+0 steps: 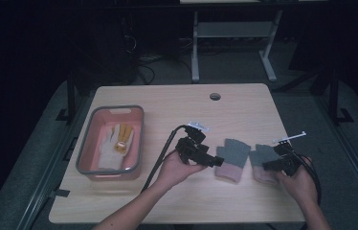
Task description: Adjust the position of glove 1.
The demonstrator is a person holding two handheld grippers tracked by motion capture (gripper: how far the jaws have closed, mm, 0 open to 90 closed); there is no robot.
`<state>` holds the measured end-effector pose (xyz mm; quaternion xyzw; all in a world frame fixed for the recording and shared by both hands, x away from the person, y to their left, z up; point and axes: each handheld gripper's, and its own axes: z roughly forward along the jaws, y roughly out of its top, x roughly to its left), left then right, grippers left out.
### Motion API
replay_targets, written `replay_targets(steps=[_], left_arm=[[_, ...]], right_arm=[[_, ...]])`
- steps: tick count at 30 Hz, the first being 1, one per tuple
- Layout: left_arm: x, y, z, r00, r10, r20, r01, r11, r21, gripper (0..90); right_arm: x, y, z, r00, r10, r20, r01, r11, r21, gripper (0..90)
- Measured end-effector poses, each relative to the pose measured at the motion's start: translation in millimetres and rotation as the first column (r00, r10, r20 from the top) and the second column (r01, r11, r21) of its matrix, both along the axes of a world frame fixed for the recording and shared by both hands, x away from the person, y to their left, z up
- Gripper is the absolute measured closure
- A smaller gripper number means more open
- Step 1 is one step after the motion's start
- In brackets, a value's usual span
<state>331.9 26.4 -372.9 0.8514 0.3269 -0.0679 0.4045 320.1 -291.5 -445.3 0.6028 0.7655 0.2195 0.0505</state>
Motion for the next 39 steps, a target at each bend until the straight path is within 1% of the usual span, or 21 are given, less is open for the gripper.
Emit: replay_targets(steps=[5, 7, 13, 17, 19, 23, 26, 29, 35, 39], left_arm=[[2.0, -1.0, -1.7, 1.0000, -0.002, -0.004, 0.002, 1.0000, 0.005, 21.9], [3.0, -0.6, -1.8, 1.0000, -0.003, -0.004, 0.003, 1.0000, 0.005, 22.0], [2.5, 0.3, -0.5, 1.0000, 0.004, -0.001, -0.004, 1.0000, 0.005, 22.0], [1.8, 0.6, 0.4, 1.0000, 0.006, 0.001, -0.006, 1.0000, 0.004, 22.0], [1.7, 0.7, 0.4, 1.0000, 0.006, 0.002, -0.006, 1.0000, 0.005, 22.0], [2.3, 1.1, 0.4, 1.0000, 0.006, 0.002, -0.006, 1.0000, 0.005, 22.0], [2.6, 1.4, 0.2, 1.0000, 0.008, 0.002, -0.008, 0.9999, 0.008, 22.0], [2.6, 2.1, 0.4, 0.9999, 0.008, 0.006, -0.008, 0.9999, 0.012, 22.0], [1.7, 3.3, -0.4, 0.9999, 0.013, 0.006, -0.013, 0.9998, 0.012, 22.0], [1.8, 5.1, -1.8, 0.9999, 0.014, 0.006, -0.014, 0.9998, 0.016, 22.0]], right_arm=[[0.4, -5.9, 1.8, 0.9998, -0.018, -0.009, 0.019, 0.999, 0.043, 83.0], [0.1, -8.0, 2.6, 0.9998, -0.020, -0.006, 0.020, 0.998, 0.053, 83.2], [-2.4, -7.7, 9.8, 0.9997, -0.026, -0.003, 0.026, 0.998, 0.054, 83.3], [-4.1, -6.0, 19.7, 0.9995, -0.024, 0.022, 0.022, 0.997, 0.069, 83.2], [-4.4, -4.0, 24.6, 0.9994, -0.022, 0.027, 0.020, 0.997, 0.072, 83.2], [-3.6, 3.9, 34.5, 0.9990, -0.011, 0.044, 0.007, 0.996, 0.085, 83.2], [-1.7, 13.6, 40.4, 0.9986, 0.009, 0.053, -0.013, 0.997, 0.082, 83.1], [0.2, 22.9, 44.8, 0.9982, 0.019, 0.056, -0.024, 0.996, 0.091, 83.1], [4.4, 40.2, 48.9, 0.9973, 0.040, 0.061, -0.046, 0.994, 0.095, 83.0], [7.9, 52.3, 48.5, 0.9965, 0.056, 0.063, -0.062, 0.993, 0.098, 82.8]])
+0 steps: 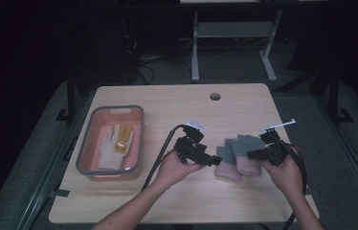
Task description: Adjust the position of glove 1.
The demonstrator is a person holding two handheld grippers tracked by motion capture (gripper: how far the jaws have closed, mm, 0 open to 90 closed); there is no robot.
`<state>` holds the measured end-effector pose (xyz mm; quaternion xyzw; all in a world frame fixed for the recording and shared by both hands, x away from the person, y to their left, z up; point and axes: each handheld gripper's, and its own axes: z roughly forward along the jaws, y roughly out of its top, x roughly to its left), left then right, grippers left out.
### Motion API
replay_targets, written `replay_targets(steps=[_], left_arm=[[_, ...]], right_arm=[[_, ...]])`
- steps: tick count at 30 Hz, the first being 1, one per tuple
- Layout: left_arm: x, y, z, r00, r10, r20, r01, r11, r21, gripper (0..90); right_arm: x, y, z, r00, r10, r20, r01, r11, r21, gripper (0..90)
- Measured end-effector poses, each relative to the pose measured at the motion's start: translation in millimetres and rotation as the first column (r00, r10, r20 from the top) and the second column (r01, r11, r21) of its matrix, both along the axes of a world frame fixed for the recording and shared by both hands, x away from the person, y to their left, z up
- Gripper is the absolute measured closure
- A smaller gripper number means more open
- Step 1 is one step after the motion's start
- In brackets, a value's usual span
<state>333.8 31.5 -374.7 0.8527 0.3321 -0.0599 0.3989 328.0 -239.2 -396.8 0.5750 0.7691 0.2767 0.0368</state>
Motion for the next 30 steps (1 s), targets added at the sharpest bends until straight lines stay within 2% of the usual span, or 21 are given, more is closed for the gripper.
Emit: replay_targets(steps=[16, 23, 24, 30], left_arm=[[-0.4, 2.8, -7.5, 0.9999, 0.008, -0.009, -0.008, 0.9999, 0.008, 22.1], [0.9, 4.3, -11.5, 0.9998, 0.017, -0.014, -0.017, 0.9998, 0.008, 22.3], [0.9, 4.1, -12.4, 0.9997, 0.020, -0.017, -0.020, 0.9998, 0.009, 22.3], [1.4, 0.4, -20.3, 0.9994, 0.019, -0.027, -0.019, 0.9996, 0.022, 22.9]], right_arm=[[11.0, 37.7, -13.6, 0.9995, 0.008, -0.030, -0.008, 1.000, 0.004, 82.3], [12.8, 43.3, -19.1, 0.9985, -0.015, -0.053, 0.015, 1.000, -0.001, 82.1], [13.0, 43.0, -20.4, 0.9989, -0.015, -0.045, 0.015, 1.000, 0.003, 82.0], [11.4, 42.5, -26.2, 0.9966, -0.047, -0.068, 0.049, 0.998, 0.029, 76.9]])
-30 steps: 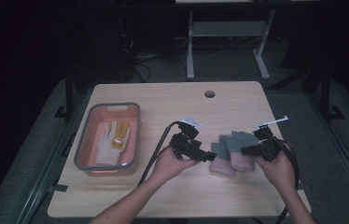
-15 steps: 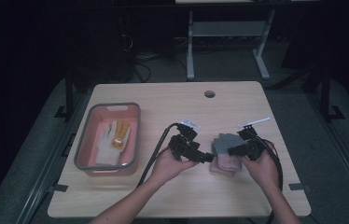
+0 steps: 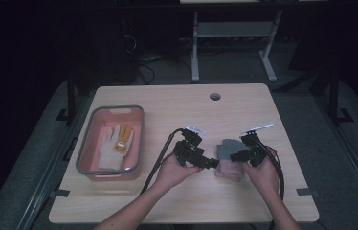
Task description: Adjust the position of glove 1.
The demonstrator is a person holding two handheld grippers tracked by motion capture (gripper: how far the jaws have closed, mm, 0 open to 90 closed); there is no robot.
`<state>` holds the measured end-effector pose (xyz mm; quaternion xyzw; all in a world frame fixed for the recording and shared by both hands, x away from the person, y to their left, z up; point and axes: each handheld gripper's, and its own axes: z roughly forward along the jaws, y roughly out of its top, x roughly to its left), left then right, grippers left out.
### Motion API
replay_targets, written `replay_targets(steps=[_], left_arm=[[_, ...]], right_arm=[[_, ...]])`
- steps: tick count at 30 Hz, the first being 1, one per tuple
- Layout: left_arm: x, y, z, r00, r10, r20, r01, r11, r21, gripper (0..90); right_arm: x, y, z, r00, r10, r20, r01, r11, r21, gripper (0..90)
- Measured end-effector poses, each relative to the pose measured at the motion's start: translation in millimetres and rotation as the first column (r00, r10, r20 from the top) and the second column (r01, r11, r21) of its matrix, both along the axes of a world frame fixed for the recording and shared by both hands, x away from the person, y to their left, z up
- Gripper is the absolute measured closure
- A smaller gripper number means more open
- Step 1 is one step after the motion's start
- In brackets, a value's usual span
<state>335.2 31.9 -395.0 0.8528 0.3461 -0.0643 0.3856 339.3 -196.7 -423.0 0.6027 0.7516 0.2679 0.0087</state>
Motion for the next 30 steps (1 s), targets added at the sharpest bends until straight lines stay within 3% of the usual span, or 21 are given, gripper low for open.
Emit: replay_targets(steps=[9, 16, 26, 30], left_arm=[[2.0, -15.8, -14.1, 0.9998, 0.004, -0.021, -0.004, 0.9999, 0.014, 25.8], [5.8, -28.1, -27.8, 0.9985, 0.025, -0.049, -0.024, 0.9994, 0.023, 29.8], [13.4, -39.9, -47.1, 0.9932, 0.060, -0.099, -0.058, 0.9980, 0.028, 34.7], [13.6, -45.2, -54.5, 0.9918, 0.064, -0.111, -0.059, 0.9973, 0.043, 36.9]], right_arm=[[-5.6, -14.7, 4.2, 0.9994, -0.028, 0.022, 0.027, 0.998, 0.057, 61.7], [-9.7, -32.1, -2.3, 0.9979, -0.061, 0.023, 0.058, 0.992, 0.111, 54.2], [-12.9, -47.7, -11.6, 0.9946, -0.099, 0.031, 0.093, 0.983, 0.157, 52.3], [-14.1, -49.5, -17.6, 0.9947, -0.102, 0.014, 0.099, 0.982, 0.162, 52.3]])
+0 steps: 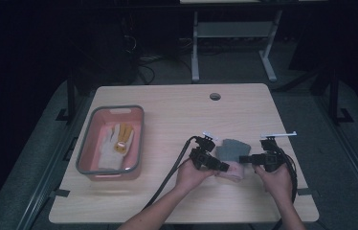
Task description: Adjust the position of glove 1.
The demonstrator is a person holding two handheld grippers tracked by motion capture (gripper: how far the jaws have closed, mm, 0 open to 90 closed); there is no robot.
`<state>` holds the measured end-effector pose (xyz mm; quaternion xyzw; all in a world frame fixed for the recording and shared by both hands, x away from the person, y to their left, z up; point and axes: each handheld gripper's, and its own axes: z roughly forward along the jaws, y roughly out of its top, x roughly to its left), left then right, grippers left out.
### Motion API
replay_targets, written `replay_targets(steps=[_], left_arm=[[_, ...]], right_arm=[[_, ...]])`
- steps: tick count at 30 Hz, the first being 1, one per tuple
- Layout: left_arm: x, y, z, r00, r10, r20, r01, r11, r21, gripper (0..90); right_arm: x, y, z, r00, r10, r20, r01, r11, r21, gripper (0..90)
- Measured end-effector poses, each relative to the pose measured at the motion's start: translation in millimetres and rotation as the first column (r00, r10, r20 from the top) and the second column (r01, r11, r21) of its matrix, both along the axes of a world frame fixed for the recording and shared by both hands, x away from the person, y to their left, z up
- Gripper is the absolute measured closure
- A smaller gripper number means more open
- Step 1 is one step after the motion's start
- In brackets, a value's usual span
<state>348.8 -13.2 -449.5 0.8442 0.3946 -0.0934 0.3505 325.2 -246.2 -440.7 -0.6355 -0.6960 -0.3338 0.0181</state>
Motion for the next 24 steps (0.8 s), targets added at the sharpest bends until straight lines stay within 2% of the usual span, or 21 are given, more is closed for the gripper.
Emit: replay_targets(steps=[10, 12, 16, 19, 24], left_arm=[[0.7, -0.4, -5.8, 0.9994, 0.012, -0.031, -0.012, 0.9999, 0.001, 43.4], [1.5, 0.0, -6.6, 0.9991, 0.005, -0.043, -0.004, 1.0000, 0.000, 44.7], [3.9, 1.1, -8.4, 0.9979, 0.006, -0.065, -0.007, 0.9999, -0.010, 45.3], [3.5, 0.6, -8.3, 0.9984, 0.006, -0.057, -0.006, 1.0000, -0.007, 45.6], [3.5, 0.7, -8.9, 0.9972, 0.014, -0.073, -0.015, 0.9997, -0.017, 46.7]], right_arm=[[0.0, -2.9, -16.7, 0.9998, -0.013, -0.012, 0.014, 0.998, 0.067, 50.0], [-0.1, -3.8, -20.5, 0.9999, -0.013, -0.005, 0.014, 0.997, 0.078, 49.1], [-0.7, -6.6, -22.8, 0.9996, -0.021, -0.017, 0.023, 0.993, 0.117, 49.4], [-1.4, -5.6, -23.5, 0.9995, -0.028, -0.012, 0.029, 0.992, 0.125, 50.5], [-4.2, -4.2, -27.2, 0.9991, -0.041, 0.011, 0.038, 0.988, 0.151, 54.4]])
